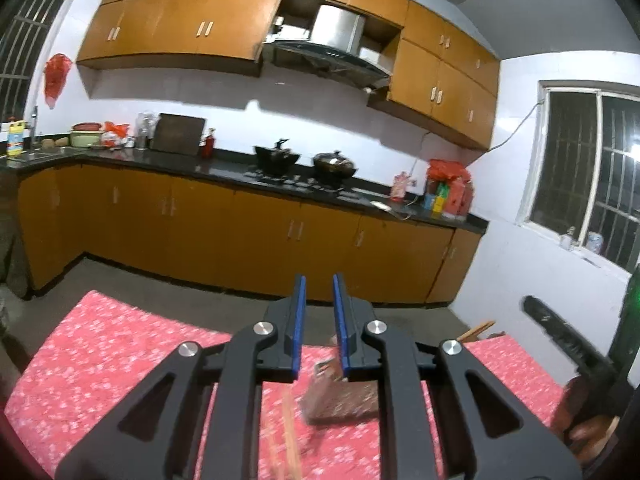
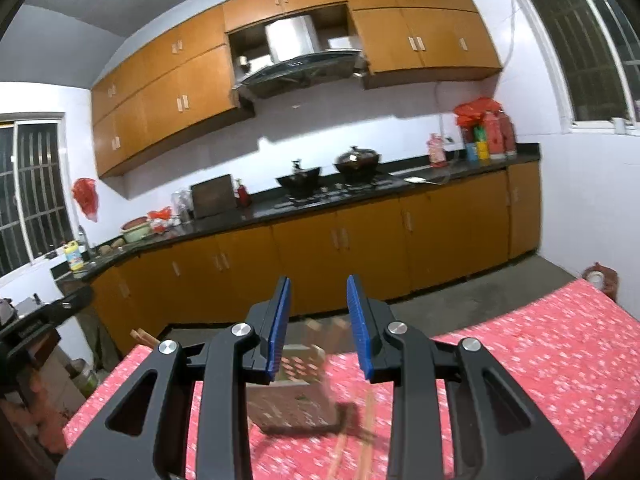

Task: Organize utensils
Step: 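Open the left tool over the holder while the right tool releases its chopstick inside, then lower the left tool and grasp a chopstick while the right tool grasps another chopstick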

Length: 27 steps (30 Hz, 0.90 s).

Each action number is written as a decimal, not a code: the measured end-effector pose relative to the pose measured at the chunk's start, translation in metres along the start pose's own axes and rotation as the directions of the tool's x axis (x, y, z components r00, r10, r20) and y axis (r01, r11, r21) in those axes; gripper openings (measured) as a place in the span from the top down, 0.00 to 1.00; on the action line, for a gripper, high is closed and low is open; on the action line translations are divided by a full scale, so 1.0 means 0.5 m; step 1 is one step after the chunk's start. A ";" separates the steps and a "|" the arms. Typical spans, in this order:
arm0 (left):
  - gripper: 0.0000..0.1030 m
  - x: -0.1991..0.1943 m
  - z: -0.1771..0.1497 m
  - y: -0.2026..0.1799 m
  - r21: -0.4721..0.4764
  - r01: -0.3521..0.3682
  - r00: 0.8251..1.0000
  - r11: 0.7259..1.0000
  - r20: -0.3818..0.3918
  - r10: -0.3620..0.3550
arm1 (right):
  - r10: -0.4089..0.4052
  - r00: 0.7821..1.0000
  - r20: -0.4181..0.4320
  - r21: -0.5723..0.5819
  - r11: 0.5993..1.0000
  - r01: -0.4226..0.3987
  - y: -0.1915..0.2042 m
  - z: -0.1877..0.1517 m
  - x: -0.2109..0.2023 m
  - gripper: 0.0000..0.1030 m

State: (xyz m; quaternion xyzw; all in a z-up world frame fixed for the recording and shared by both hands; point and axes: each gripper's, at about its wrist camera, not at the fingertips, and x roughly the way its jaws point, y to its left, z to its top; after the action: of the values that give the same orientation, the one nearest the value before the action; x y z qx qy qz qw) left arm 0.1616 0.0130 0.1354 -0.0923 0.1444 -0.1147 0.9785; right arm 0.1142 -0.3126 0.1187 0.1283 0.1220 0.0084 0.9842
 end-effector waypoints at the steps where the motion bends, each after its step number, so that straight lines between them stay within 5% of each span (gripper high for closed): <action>1: 0.82 -0.003 -0.012 0.012 0.007 -0.023 1.000 1.000 -0.010 0.023 | -0.020 1.000 -0.018 0.001 1.000 0.020 -0.013 -0.011 0.000 0.71; 5: 0.81 0.013 -0.087 0.061 0.040 -0.104 0.989 0.994 -0.101 0.107 | -0.109 0.983 -0.150 -0.007 0.994 0.109 -0.072 -0.083 0.030 0.71; 8: 0.81 0.051 -0.157 0.097 0.034 -0.140 0.965 0.990 -0.220 0.144 | -0.119 0.939 -0.324 0.015 0.991 0.131 -0.107 -0.166 0.083 0.71; 14: 0.81 0.118 -0.283 0.111 0.020 -0.125 0.904 0.992 -0.410 0.122 | -0.036 0.858 -0.513 0.045 0.997 0.069 -0.088 -0.294 0.153 0.80; 19: 0.81 0.147 -0.348 0.109 -0.008 -0.106 0.869 0.994 -0.487 0.088 | -0.033 0.823 -0.567 0.007 0.999 0.045 -0.064 -0.352 0.178 0.84; 23: 0.81 0.155 -0.362 0.101 -0.015 -0.104 0.858 0.994 -0.508 0.083 | -0.056 0.803 -0.593 -0.023 0.998 0.052 -0.056 -0.377 0.189 0.87; 27: 0.81 0.162 -0.370 0.099 -0.017 -0.100 0.850 0.995 -0.522 0.076 | -0.086 0.807 -0.584 -0.068 0.996 0.057 -0.053 -0.382 0.184 0.92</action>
State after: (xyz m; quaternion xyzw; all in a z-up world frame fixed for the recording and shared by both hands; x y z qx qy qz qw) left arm 0.1904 0.0129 -0.0707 -0.0722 0.4100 -0.0874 0.9050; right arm 0.1570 -0.2861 -0.0891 0.0914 0.4237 0.0134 0.9011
